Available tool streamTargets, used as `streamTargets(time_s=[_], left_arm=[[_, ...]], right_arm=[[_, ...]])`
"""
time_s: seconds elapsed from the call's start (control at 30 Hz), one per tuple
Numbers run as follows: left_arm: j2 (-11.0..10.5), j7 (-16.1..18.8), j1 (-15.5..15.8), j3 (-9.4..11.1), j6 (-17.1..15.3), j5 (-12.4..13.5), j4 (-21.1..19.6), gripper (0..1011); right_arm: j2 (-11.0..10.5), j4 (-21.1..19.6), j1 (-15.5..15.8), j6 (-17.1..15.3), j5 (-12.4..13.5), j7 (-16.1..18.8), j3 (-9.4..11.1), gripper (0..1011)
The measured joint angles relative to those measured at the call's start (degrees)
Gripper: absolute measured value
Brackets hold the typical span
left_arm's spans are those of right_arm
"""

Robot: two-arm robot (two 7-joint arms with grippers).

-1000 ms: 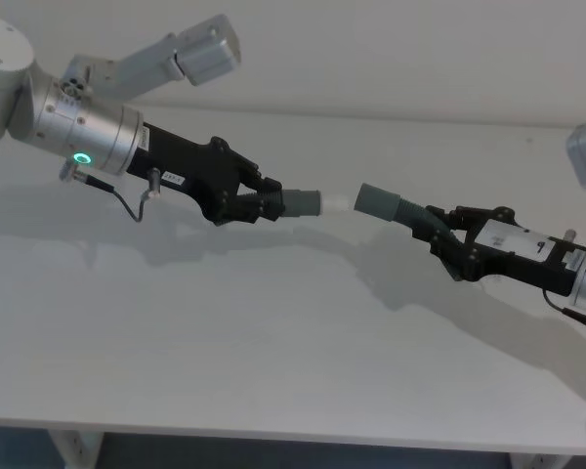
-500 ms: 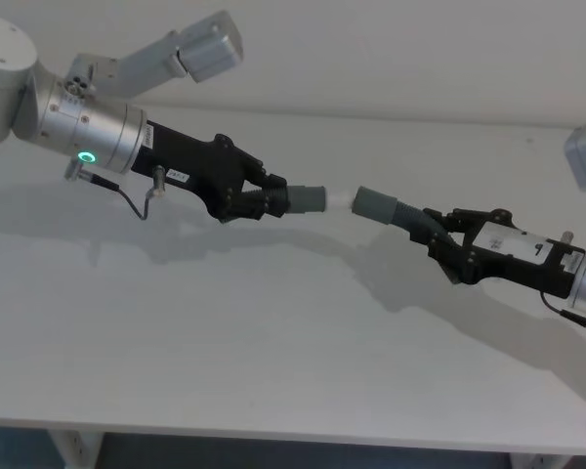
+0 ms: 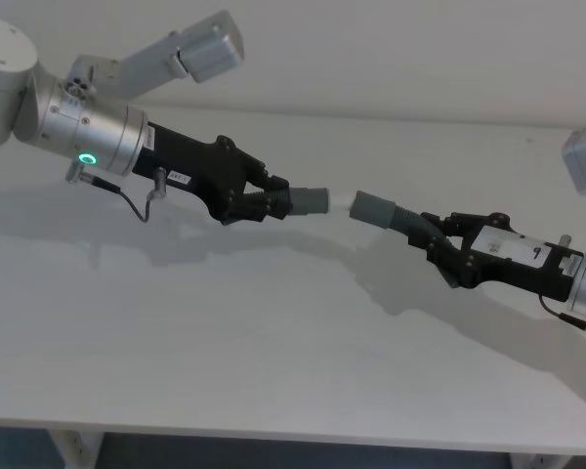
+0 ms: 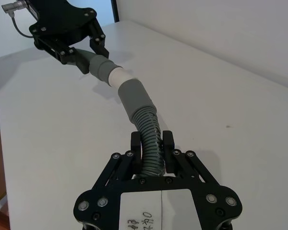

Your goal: Use both hands to pick up one end of the pipe from the table, align the ends, and insert them.

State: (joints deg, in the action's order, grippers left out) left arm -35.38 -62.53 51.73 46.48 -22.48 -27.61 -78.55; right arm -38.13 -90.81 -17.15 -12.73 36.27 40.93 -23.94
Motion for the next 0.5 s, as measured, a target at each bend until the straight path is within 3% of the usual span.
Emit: streamTargets(time_s=[0.5], left_arm=[[-0.4,-0.2,-0.2,0.8,-1.2,-1.3,-0.9,313]], right_arm=[[-0.2,0.2,-0.1,0.7,1.2,0.1,-0.4,256]])
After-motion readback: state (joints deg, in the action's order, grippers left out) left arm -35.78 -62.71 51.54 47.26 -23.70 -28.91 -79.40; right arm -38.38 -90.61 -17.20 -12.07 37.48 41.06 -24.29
